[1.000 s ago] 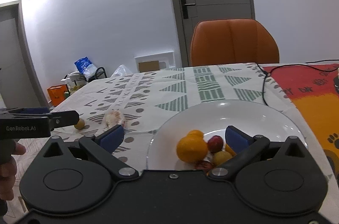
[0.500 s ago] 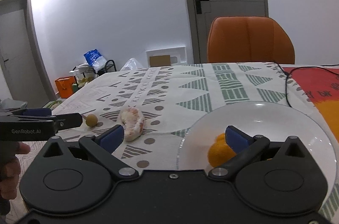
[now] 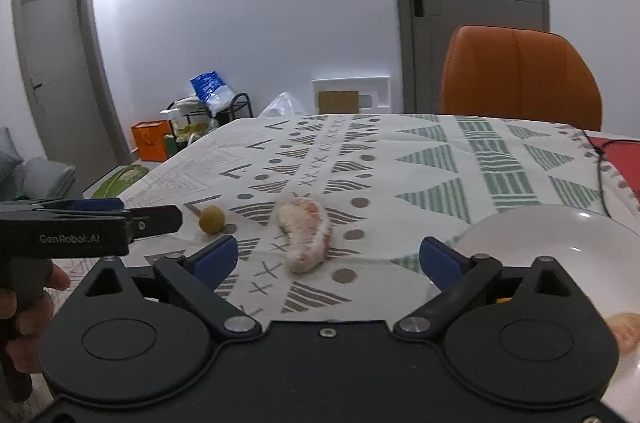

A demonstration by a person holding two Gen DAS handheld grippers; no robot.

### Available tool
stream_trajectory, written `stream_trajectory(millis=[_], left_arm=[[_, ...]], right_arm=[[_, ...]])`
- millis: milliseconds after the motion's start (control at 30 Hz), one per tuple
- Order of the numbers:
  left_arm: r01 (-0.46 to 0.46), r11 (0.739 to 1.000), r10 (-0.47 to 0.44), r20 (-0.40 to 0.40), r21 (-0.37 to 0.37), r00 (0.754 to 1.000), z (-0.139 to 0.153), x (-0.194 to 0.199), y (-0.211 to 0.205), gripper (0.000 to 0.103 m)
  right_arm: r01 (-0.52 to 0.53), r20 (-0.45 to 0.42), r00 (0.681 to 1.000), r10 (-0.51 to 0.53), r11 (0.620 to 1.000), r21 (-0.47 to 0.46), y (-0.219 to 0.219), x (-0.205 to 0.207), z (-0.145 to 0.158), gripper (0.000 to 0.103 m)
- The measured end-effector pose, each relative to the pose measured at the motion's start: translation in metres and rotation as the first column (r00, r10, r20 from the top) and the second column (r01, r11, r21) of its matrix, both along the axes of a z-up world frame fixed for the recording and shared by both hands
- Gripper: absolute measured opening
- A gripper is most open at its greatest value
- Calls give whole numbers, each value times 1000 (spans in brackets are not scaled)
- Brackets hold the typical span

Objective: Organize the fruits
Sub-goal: 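Move both open grippers back toward the olive-green fruit and second pomelo piece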

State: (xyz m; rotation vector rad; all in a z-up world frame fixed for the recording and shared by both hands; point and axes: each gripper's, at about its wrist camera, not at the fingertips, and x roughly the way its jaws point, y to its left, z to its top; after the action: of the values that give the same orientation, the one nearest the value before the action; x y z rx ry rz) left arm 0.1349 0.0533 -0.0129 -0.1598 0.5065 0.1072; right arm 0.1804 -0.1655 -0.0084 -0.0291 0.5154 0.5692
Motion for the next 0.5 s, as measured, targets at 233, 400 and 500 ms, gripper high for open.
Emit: stream_trajectory(millis=[233,400,500], left_arm=[[3,1000,-4,-10,-26,1000,-7,7,9,81],[5,999,-6,-23,-38,1000,-13,13,12,72],[6,999,-8,-32,-49,999,-16,17,14,68]], right_arm=[[-28,-37,999,27,999,-31,23,17,-6,82],[-35,-62,998,31,998,-58,38,30,-11,76],[-36,-76,997,30,996,-75,44,36,-16,72]])
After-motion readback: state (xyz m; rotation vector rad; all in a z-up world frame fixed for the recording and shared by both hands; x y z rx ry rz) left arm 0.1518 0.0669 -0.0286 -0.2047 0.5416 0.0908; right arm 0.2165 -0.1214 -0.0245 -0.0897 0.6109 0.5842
